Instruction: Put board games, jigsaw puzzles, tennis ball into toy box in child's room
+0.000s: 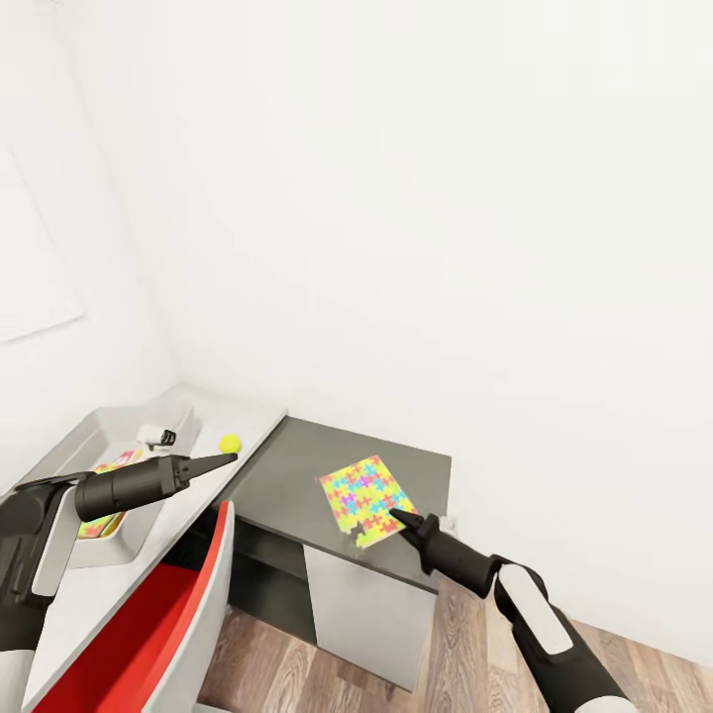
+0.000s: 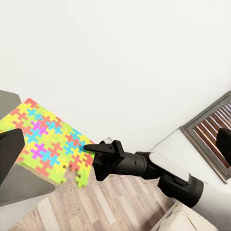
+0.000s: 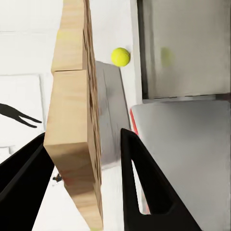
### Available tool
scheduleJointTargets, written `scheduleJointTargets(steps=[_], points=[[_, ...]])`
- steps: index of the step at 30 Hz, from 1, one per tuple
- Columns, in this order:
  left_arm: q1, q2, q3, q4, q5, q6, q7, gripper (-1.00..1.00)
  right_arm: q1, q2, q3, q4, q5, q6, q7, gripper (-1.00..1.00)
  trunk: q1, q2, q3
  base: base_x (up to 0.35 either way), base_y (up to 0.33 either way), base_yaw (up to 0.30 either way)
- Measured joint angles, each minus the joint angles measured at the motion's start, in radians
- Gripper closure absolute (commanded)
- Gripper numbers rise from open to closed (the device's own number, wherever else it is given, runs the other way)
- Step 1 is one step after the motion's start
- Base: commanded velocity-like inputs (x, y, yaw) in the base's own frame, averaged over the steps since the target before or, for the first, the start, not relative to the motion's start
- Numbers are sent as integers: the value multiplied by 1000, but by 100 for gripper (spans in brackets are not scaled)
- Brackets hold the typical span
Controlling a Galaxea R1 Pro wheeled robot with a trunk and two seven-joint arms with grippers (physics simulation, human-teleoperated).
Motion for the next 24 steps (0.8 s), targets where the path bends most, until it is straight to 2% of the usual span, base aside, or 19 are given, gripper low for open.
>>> scheduleJointTargets(steps=[2, 4, 10, 15, 17, 20, 24], points=[[0, 0, 0, 0, 0, 0, 0, -100, 0, -18, 0, -7, -1, 2, -14, 100, -8, 14, 6, 0, 0, 0], [0, 0, 0, 0, 0, 0, 0, -100, 0, -26, 0, -10, -3, 3, -16, 100, -15, 28, 13, 0, 0, 0], [0, 2, 5, 2, 0, 0, 1, -100, 1, -32, -1, -9, -11, 4, -13, 100, -38, 70, 32, 0, 0, 0], [0, 3, 41, 3, -1, 0, 0, -100, 1, -31, -1, -10, -13, 2, -11, 100, -58, 105, 47, 0, 0, 0], [0, 12, 44, 3, 0, 0, -1, -100, 1, -31, -1, -10, -13, 1, -11, 100, -65, 119, 54, 0, 0, 0], [0, 39, 45, 4, 2, 0, -6, -100, 2, -31, -1, -10, -13, -2, -8, 100, -69, 127, 57, 0, 0, 0], [0, 51, 50, 17, 2, -1, -22, -100, 2, -31, 0, -10, -7, -6, 39, 100, -69, 127, 60, 0, 0, 0]])
